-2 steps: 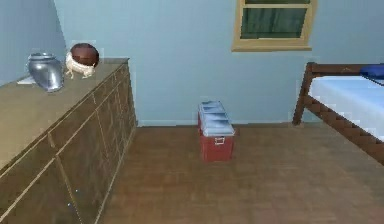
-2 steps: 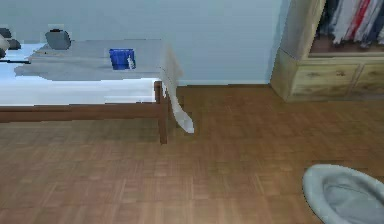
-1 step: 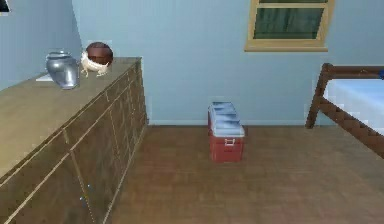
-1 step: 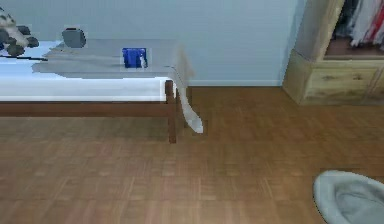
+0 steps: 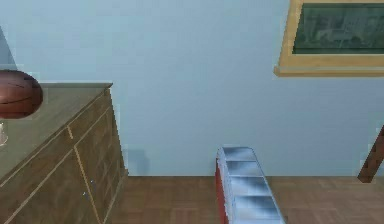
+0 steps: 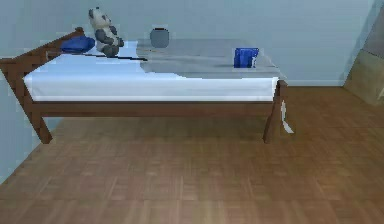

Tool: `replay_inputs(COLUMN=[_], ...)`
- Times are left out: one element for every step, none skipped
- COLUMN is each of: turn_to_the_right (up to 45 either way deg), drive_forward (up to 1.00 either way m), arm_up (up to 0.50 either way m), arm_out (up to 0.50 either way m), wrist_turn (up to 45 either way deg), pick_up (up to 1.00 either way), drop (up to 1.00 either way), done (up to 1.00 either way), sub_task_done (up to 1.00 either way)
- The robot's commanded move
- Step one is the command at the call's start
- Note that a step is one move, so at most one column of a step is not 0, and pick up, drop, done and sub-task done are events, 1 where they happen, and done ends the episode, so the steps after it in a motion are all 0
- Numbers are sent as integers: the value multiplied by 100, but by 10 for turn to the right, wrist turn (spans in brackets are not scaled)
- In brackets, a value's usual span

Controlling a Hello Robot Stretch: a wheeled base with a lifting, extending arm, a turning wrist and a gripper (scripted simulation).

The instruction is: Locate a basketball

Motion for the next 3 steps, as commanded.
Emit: replay_inputs(turn_to_the_right=[0, -450, 0], drive_forward=[20, 0, 0], arm_up=[0, 0, 0], arm_out=[0, 0, 0], wrist_turn=[0, 0, 0], pick_up=[0, 0, 0], drop=[0, 0, 0], done=[0, 0, 100], sub_task_done=[0, 0, 0])
